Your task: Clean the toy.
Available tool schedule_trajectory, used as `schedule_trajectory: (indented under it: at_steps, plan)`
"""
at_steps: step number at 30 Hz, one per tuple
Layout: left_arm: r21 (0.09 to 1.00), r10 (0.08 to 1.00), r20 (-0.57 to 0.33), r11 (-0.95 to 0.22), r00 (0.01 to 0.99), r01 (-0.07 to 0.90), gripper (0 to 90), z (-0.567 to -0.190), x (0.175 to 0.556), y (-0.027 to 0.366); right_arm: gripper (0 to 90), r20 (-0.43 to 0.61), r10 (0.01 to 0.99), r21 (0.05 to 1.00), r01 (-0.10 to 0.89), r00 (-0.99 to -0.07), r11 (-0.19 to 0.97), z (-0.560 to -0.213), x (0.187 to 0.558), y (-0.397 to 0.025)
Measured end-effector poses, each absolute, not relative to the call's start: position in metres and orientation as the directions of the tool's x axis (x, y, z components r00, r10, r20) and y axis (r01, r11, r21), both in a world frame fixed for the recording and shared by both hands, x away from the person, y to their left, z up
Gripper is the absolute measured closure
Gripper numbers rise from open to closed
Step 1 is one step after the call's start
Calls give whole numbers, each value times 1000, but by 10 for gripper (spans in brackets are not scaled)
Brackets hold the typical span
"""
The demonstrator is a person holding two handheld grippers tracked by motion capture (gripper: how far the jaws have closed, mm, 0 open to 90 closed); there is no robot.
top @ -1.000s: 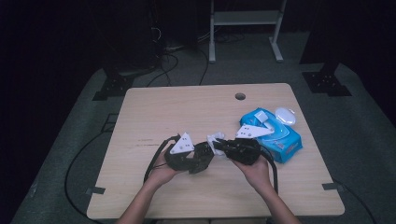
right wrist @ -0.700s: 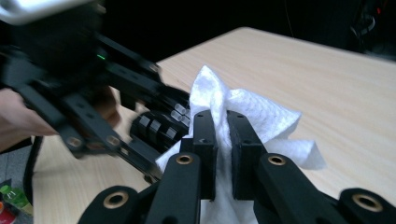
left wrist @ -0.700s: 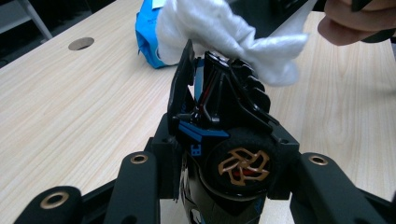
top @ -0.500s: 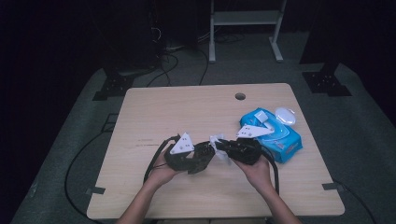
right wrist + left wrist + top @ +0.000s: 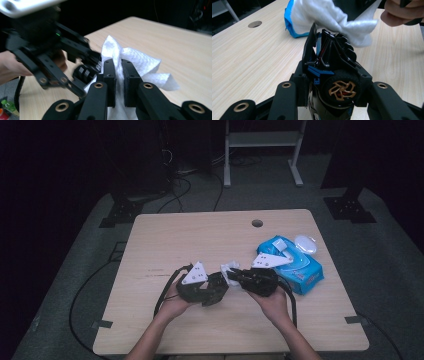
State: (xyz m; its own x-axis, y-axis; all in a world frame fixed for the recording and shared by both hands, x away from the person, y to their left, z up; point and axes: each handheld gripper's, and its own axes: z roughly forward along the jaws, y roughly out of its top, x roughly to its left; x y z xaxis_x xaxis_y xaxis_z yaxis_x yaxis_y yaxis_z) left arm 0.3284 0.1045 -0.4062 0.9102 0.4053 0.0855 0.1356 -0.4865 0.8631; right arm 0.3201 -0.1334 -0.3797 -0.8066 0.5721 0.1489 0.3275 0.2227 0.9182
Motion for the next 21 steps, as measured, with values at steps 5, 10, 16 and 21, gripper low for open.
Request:
schedule_trajectory:
  at_steps: [5, 10, 16, 21]
  plan:
    - [862, 405, 89, -488, 910, 133, 574, -406, 329, 104, 824, 161, 595, 906, 357, -787, 226, -385, 324, -136]
    - [863, 402, 89, -489, 911, 131, 574, -406, 328, 102, 823, 97, 524, 925, 270, -846, 267, -367, 309, -111]
    - [861, 401, 97, -493, 911, 125, 574, -406, 327, 102, 823, 76, 552, 915, 278, -831, 292, -368, 309, -112]
    - [861, 398, 94, -493, 912, 127, 573, -405, 326, 101, 823, 34, 522, 915, 236, -853, 328, -363, 303, -100]
